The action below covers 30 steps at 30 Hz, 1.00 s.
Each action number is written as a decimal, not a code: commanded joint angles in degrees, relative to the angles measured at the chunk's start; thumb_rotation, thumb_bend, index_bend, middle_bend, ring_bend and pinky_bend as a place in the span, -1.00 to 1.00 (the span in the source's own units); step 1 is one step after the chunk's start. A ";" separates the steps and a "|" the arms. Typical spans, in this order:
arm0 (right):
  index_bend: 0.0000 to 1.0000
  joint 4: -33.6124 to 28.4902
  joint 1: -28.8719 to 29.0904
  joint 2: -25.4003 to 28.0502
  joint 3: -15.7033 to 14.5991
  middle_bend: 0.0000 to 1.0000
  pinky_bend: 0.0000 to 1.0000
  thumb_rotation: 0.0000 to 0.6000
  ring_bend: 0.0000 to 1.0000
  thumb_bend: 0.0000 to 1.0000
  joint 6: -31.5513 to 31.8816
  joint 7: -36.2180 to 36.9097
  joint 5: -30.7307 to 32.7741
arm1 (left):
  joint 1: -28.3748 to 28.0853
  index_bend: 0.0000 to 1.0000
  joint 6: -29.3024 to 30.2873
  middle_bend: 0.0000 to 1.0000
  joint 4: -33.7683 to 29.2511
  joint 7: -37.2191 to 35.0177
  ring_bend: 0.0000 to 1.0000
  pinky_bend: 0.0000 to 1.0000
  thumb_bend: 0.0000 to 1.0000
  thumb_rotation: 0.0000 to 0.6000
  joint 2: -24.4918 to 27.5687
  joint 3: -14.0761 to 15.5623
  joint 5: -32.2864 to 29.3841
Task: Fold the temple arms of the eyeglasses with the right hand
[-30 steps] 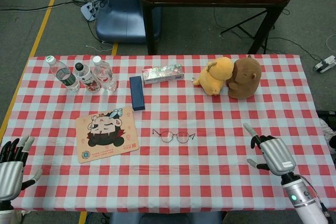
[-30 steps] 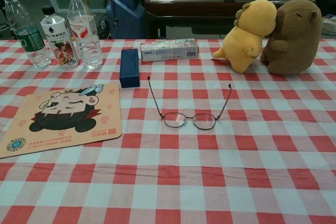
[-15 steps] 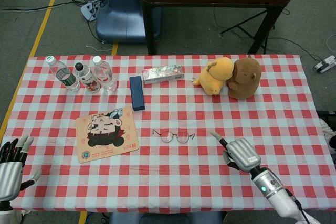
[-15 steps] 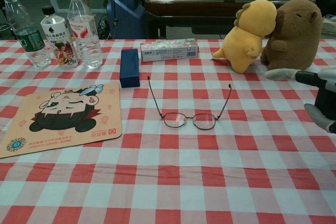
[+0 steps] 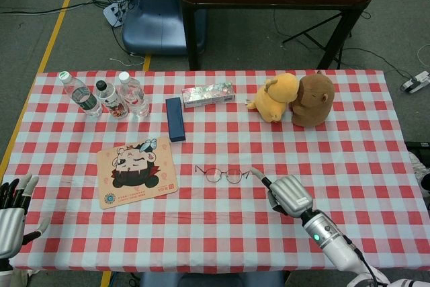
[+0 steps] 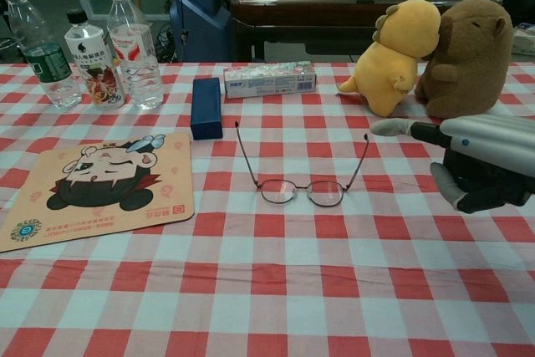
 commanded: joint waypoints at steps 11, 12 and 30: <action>-1.00 2.05 1.35 -3.62 -0.40 1.00 1.00 1.00 1.00 0.55 0.53 -3.31 1.20 | -0.02 -1.00 -0.10 -1.00 0.25 -0.29 -1.00 -1.00 -0.49 1.00 -0.15 0.07 0.20; -1.00 2.37 1.64 -4.08 -0.31 1.00 1.00 1.00 1.00 0.55 0.27 -3.60 1.55 | 0.02 -1.00 -0.06 -1.00 0.30 -0.37 -1.00 -1.00 -0.49 1.00 -0.17 0.08 0.19; -1.00 7.18 7.44 -10.88 1.69 1.00 1.00 1.00 1.00 0.55 -5.37 -5.96 7.21 | 0.44 -1.00 0.26 -1.00 0.85 -1.08 -1.00 -1.00 -0.49 1.00 -0.12 0.07 -0.02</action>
